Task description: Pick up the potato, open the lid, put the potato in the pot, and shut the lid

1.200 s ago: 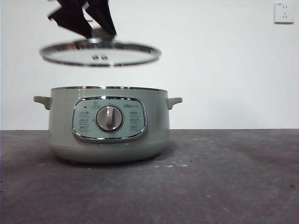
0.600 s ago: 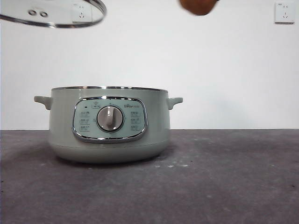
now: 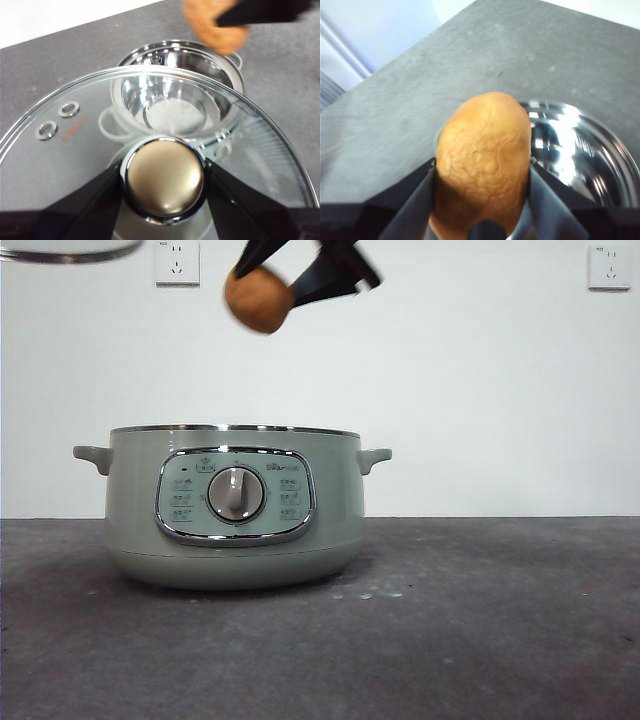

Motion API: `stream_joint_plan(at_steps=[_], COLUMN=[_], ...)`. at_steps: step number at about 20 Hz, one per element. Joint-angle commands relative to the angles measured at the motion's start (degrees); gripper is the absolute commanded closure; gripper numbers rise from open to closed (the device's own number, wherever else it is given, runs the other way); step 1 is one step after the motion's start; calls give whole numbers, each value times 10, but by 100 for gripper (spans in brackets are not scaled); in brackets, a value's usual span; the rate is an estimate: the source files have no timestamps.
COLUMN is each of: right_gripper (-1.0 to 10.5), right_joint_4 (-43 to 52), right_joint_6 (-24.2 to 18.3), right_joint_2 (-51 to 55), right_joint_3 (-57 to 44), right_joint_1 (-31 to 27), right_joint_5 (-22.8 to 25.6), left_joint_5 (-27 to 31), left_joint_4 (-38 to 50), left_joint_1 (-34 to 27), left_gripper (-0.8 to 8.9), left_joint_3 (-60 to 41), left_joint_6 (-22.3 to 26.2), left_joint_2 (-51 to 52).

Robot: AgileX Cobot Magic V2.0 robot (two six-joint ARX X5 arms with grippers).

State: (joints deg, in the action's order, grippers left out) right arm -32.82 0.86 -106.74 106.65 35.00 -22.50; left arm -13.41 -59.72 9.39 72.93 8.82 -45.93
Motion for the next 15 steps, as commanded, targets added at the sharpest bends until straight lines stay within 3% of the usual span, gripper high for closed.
stream_joint_plan(at_steps=[1,9,15], right_gripper=[959,959,959], right_joint_4=[-22,-57,-113], right_joint_6=[1,-16,-62], right_joint_2=[-82,-215,-256], right_joint_3=[66,148,149], right_joint_1=[11,22,26], right_joint_5=[19,61,118], left_joint_5=[-2,0,2], left_joint_4=[9,-16,-18], left_joint_1=[-2,-2,-2], left_gripper=[822,822,822], left_joint_3=[4,4,4], left_joint_6=[4,2,2], left_joint_2=[31,73,74])
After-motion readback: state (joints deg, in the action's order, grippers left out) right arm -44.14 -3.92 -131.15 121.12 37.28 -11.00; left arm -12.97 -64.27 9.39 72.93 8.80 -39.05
